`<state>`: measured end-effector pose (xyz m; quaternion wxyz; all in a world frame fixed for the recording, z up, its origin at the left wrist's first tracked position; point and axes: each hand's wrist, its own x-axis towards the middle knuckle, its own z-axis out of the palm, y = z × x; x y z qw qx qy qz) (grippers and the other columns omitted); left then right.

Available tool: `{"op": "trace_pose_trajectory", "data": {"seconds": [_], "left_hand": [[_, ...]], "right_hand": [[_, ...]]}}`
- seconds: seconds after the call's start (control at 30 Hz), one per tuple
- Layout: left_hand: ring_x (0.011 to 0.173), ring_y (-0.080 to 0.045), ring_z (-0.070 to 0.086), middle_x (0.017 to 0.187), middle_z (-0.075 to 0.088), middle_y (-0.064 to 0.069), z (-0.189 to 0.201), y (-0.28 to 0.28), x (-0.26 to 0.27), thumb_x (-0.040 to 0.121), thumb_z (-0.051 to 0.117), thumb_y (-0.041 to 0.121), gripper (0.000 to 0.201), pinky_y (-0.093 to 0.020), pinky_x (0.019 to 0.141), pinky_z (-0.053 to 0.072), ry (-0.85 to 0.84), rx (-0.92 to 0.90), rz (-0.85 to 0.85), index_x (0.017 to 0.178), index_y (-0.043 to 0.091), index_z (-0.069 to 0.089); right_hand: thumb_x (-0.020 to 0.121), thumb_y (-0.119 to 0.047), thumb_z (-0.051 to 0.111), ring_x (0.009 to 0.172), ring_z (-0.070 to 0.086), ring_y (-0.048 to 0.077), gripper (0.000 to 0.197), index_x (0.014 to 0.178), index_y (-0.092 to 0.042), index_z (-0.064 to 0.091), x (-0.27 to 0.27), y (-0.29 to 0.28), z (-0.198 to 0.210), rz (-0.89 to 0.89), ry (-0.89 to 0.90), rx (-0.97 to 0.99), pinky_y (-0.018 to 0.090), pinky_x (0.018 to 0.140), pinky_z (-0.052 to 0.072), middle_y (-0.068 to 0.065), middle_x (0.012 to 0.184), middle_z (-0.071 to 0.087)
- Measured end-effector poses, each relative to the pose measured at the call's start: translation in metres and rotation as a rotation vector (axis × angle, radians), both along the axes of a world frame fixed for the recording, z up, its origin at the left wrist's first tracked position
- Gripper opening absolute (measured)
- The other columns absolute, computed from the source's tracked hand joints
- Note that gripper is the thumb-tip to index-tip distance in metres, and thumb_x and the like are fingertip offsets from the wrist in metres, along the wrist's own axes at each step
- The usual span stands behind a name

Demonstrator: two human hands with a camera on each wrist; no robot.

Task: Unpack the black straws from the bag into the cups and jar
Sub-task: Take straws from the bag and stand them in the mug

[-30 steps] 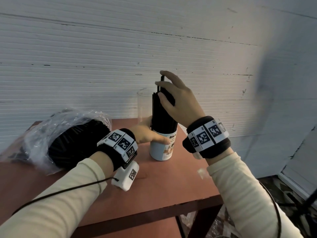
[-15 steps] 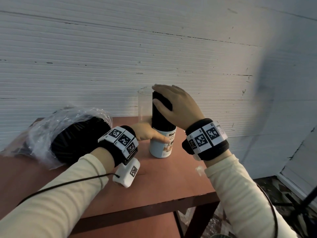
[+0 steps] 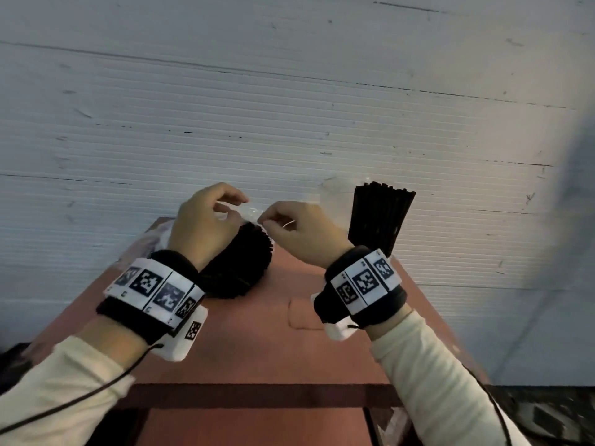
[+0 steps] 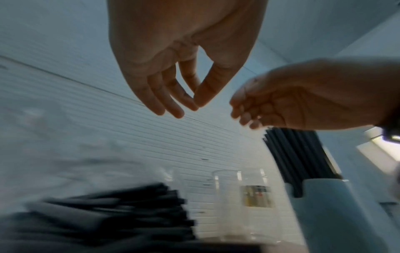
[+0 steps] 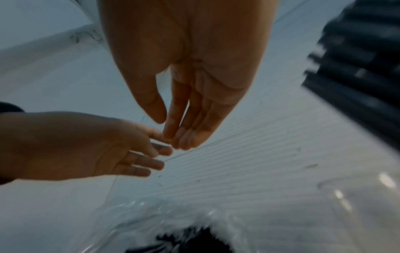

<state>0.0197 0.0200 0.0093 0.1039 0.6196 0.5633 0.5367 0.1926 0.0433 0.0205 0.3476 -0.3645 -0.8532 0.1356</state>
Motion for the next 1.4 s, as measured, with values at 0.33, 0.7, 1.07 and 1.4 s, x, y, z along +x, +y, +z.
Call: {"op": "trace_pose_trajectory", "data": {"seconds": [0.33,0.7,1.07,1.4], "left_hand": [[0.108,-0.028,0.062,0.126,0.063,-0.010,-0.026,0.009,-0.086,0.075,0.072,0.012,0.042,-0.031,0.088,0.049,0.301,-0.399,-0.017,0.112,0.030,0.063],[0.130,-0.014,0.048,0.135,0.058,-0.002,-0.029,0.007,-0.112,0.076,0.051,-0.013,0.060,-0.025,0.084,0.048,0.190,-0.360,-0.022,0.109,0.035,0.067],[0.121,-0.023,0.055,0.134,0.057,-0.003,-0.031,0.005,-0.116,0.077,0.063,-0.004,0.054,-0.025,0.087,0.042,0.172,-0.371,-0.072,0.123,0.025,0.063],[0.118,-0.024,0.053,0.139,0.045,-0.006,-0.035,0.007,-0.101,0.078,0.068,0.010,0.057,-0.030,0.096,0.045,0.425,-0.297,0.079,0.131,0.028,0.053]], "right_hand": [[0.094,-0.032,0.056,0.105,0.060,0.024,0.031,0.115,-0.013,0.067,-0.098,0.011,-0.027,0.086,-0.600,-0.199,0.029,0.087,0.045,0.006,0.113,0.067],[0.090,-0.015,0.060,0.129,0.045,0.024,0.043,0.132,-0.020,0.057,-0.116,0.012,-0.031,0.122,-0.762,-0.020,0.030,0.104,0.033,0.005,0.140,0.049],[0.080,-0.015,0.065,0.104,0.058,0.020,0.028,0.106,-0.022,0.066,-0.102,0.025,-0.033,0.103,-0.583,-0.132,0.032,0.091,0.046,-0.001,0.111,0.066],[0.079,-0.011,0.068,0.071,0.055,0.006,0.028,0.102,-0.027,0.070,-0.061,0.028,-0.021,0.125,-0.425,-0.222,0.020,0.065,0.049,-0.007,0.093,0.058]]}}
